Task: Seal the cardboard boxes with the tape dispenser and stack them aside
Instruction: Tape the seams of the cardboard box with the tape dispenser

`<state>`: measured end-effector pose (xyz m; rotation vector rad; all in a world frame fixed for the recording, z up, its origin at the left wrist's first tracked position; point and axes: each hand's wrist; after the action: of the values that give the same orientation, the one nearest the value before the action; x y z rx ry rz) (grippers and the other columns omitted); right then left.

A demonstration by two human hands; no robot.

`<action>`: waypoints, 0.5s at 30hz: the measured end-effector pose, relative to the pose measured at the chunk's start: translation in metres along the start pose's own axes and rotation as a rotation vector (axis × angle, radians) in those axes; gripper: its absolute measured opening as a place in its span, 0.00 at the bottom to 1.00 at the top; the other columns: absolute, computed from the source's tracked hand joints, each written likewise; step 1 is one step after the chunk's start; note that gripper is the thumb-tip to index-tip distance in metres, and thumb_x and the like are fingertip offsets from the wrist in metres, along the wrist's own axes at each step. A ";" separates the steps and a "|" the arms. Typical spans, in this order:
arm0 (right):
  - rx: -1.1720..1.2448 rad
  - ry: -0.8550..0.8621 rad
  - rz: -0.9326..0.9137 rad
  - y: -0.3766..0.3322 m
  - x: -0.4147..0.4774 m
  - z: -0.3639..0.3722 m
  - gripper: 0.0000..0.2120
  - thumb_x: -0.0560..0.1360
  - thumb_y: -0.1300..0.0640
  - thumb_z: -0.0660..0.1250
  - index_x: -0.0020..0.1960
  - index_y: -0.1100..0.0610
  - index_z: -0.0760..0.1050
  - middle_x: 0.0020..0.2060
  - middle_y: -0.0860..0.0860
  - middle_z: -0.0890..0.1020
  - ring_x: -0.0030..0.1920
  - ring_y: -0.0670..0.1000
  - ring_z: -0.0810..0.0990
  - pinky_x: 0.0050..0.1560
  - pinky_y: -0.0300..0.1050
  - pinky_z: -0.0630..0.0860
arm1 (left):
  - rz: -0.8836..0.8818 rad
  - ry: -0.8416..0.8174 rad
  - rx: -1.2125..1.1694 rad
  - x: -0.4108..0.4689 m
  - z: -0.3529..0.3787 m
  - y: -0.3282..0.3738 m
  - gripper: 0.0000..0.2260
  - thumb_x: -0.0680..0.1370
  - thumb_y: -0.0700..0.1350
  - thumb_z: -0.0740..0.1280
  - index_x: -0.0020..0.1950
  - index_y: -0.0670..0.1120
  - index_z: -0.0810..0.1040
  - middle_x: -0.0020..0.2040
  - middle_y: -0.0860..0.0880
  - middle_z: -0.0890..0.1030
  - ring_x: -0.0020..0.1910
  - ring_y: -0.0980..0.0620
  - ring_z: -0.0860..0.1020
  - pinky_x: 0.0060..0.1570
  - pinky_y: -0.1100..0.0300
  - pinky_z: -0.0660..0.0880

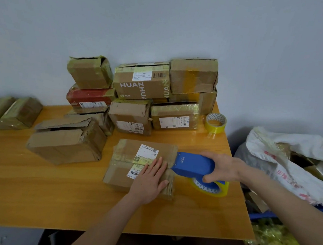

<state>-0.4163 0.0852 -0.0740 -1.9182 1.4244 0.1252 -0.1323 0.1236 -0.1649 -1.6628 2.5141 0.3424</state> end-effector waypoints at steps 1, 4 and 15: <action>0.013 -0.015 0.004 0.005 -0.004 -0.003 0.31 0.66 0.45 0.73 0.66 0.41 0.66 0.52 0.44 0.78 0.52 0.48 0.78 0.53 0.51 0.79 | -0.001 0.001 0.002 0.000 0.000 -0.001 0.28 0.80 0.64 0.40 0.74 0.55 0.33 0.76 0.55 0.34 0.76 0.55 0.35 0.75 0.57 0.38; -0.013 -0.043 0.058 0.017 -0.014 -0.008 0.32 0.67 0.46 0.73 0.67 0.41 0.65 0.52 0.44 0.77 0.51 0.48 0.78 0.54 0.50 0.79 | -0.002 0.000 0.008 0.001 0.000 -0.001 0.28 0.80 0.63 0.41 0.74 0.55 0.33 0.76 0.54 0.34 0.75 0.56 0.34 0.75 0.57 0.38; -0.310 -0.085 0.125 -0.013 0.021 0.010 0.30 0.66 0.42 0.69 0.66 0.41 0.66 0.49 0.44 0.77 0.48 0.52 0.75 0.41 0.45 0.70 | -0.003 -0.009 0.020 0.000 -0.003 0.000 0.29 0.77 0.65 0.36 0.74 0.55 0.33 0.76 0.54 0.34 0.75 0.55 0.34 0.75 0.56 0.38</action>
<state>-0.3936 0.0765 -0.0847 -2.0394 1.5370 0.5075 -0.1319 0.1231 -0.1617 -1.6543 2.4996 0.3225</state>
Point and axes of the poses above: each hand's wrist, its own x-axis towards the middle knuckle, its own z-axis out of the palm, y = z × x
